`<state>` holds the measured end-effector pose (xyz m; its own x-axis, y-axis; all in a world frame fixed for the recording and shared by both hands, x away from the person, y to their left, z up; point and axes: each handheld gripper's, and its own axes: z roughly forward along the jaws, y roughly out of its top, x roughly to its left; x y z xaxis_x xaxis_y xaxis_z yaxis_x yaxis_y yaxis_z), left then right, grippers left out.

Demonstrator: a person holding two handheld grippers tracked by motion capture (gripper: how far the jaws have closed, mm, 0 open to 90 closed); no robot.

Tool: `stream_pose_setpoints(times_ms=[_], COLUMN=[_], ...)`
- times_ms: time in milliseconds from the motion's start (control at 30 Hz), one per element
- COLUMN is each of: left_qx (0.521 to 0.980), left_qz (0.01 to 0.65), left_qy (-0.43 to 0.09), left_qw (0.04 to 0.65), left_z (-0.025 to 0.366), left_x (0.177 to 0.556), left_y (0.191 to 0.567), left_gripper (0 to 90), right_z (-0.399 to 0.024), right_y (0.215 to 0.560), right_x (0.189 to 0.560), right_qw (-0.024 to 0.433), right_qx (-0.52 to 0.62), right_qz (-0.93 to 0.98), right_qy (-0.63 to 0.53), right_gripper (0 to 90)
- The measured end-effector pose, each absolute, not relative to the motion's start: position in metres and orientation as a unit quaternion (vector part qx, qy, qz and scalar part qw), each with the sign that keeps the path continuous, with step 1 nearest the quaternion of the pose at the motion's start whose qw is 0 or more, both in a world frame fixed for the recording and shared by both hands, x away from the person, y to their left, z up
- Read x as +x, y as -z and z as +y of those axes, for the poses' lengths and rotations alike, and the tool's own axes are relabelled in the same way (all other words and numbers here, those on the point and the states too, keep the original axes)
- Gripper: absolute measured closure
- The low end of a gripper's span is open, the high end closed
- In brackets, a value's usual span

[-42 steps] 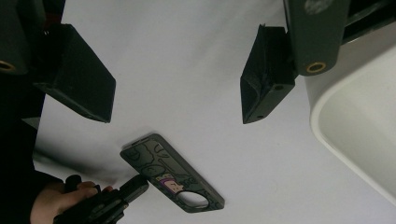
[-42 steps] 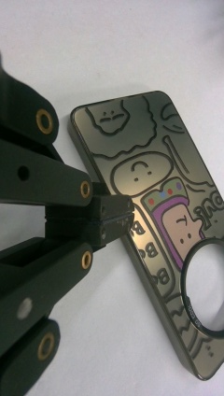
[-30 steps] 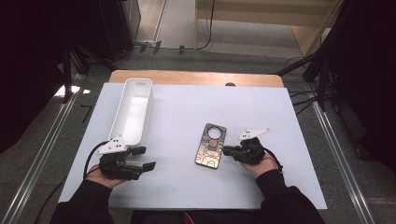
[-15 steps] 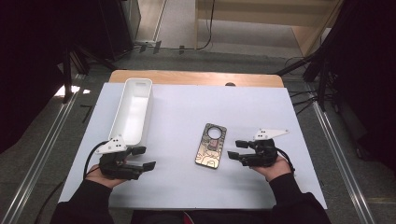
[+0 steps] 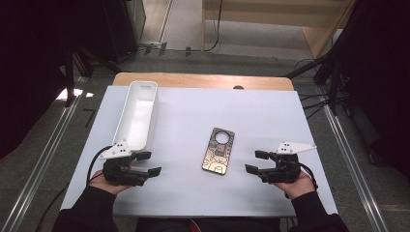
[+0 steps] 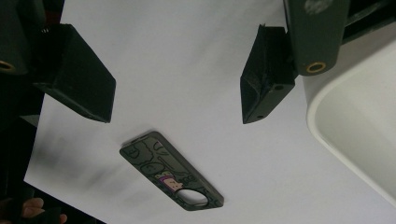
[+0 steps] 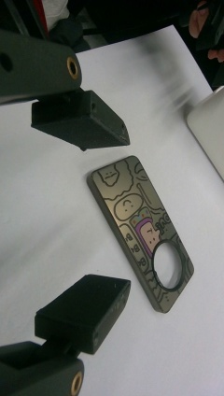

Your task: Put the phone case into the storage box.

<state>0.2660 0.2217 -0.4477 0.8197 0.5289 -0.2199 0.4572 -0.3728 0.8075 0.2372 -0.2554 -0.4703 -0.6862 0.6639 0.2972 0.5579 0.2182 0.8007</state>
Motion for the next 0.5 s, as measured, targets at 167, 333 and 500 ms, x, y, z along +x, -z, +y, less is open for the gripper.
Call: stream_pose_setpoints(times_ms=[167, 333, 500], left_qx=[0.828, 0.829, 0.828], left_qz=[0.297, 0.296, 0.298], left_qy=[-0.038, -0.039, -0.038], left_qw=[0.473, 0.473, 0.473], left_z=[0.222, 0.222, 0.222], left_x=[0.266, 0.266, 0.266], left_y=[0.448, 0.447, 0.448], left_gripper=[26.6, 26.6, 26.5], right_z=[-0.259, -0.263, -0.267], right_y=[0.470, 0.469, 0.469], right_x=[0.227, 0.221, 0.214], right_qw=[0.055, 0.058, 0.062], right_qx=[0.391, 0.392, 0.390], right_qz=[0.778, 0.774, 0.774], right_qy=[-0.489, -0.494, -0.495], right_gripper=[25.2, 25.1, 24.3])
